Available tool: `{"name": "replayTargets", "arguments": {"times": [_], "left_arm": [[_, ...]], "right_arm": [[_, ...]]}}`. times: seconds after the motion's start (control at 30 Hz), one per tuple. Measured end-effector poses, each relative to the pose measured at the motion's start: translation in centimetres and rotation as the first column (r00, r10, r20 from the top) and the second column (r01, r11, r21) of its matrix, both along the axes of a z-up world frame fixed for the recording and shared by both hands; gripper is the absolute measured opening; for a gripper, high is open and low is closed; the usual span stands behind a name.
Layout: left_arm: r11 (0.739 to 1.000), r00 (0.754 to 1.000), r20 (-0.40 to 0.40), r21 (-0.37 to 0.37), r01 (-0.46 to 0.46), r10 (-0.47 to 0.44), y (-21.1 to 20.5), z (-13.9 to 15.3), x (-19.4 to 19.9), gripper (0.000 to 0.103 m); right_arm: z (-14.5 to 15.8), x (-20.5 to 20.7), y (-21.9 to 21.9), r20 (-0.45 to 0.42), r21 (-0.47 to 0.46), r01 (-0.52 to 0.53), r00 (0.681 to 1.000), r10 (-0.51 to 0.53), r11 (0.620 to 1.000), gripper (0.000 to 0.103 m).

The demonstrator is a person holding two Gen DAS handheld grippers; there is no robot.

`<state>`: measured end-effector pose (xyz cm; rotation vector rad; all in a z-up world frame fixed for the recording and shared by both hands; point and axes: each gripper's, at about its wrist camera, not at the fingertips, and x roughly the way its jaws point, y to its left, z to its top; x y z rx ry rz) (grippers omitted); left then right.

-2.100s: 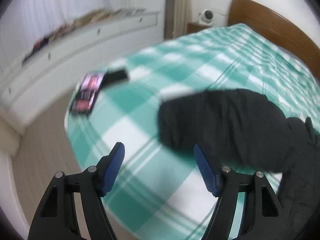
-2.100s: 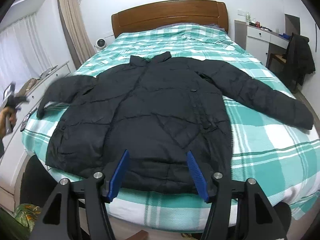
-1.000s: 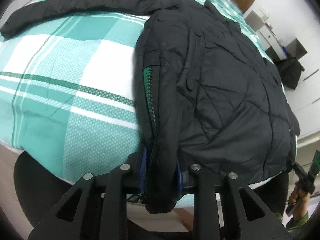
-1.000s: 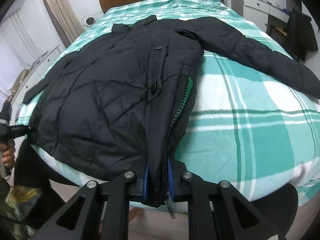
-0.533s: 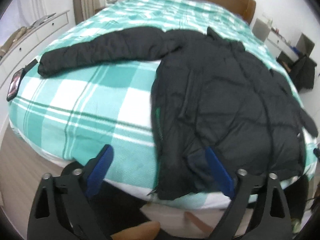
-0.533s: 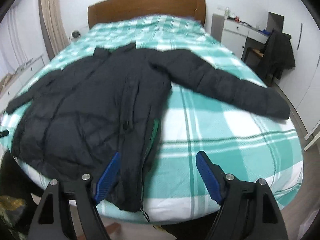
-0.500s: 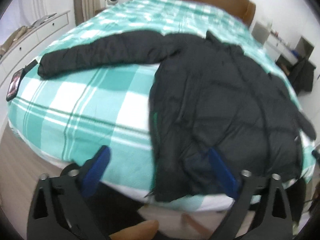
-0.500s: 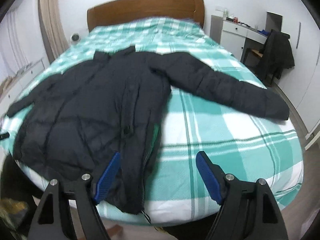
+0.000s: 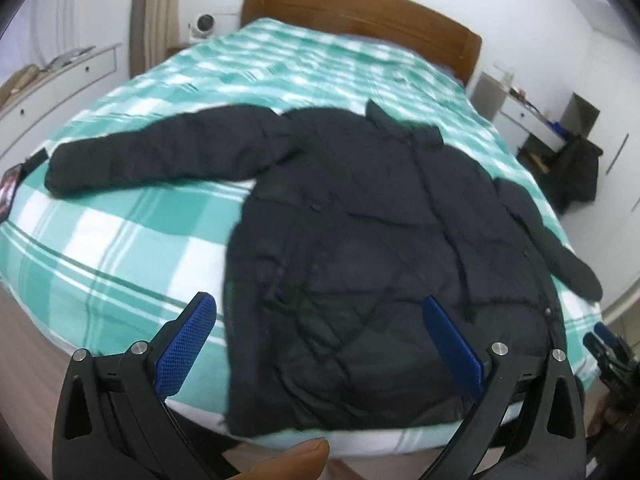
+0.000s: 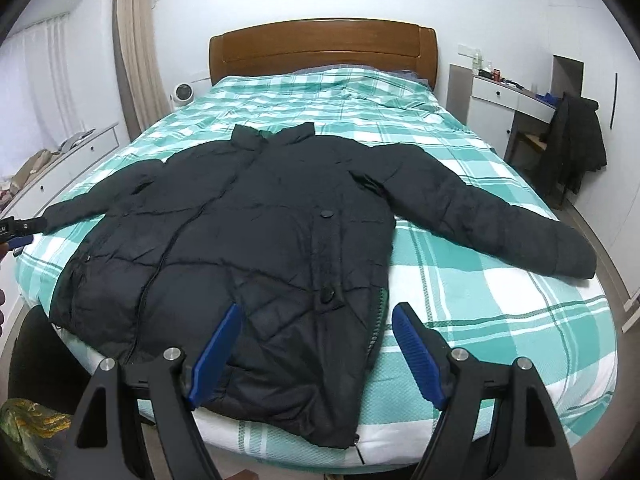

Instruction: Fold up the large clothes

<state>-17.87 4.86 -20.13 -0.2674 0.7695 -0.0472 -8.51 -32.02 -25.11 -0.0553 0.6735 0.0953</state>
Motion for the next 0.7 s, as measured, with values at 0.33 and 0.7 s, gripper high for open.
{"name": "replayTargets", "arguments": {"times": [0.33, 0.7], "left_arm": [[0.991, 0.997, -0.033, 0.112, 0.073, -0.07, -2.7, 1.1, 6.6, 0.103], [0.978, 0.994, -0.044, 0.18, 0.105, -0.098, -4.4, 2.8, 11.6, 0.103]], "right_arm": [[-1.7, -0.1, -0.6, -0.053, 0.071, 0.034, 0.998, -0.03, 0.997, 0.08], [-3.3, 1.6, -5.4, -0.061, 0.126, 0.117, 0.992, -0.11, 0.985, 0.08]]}}
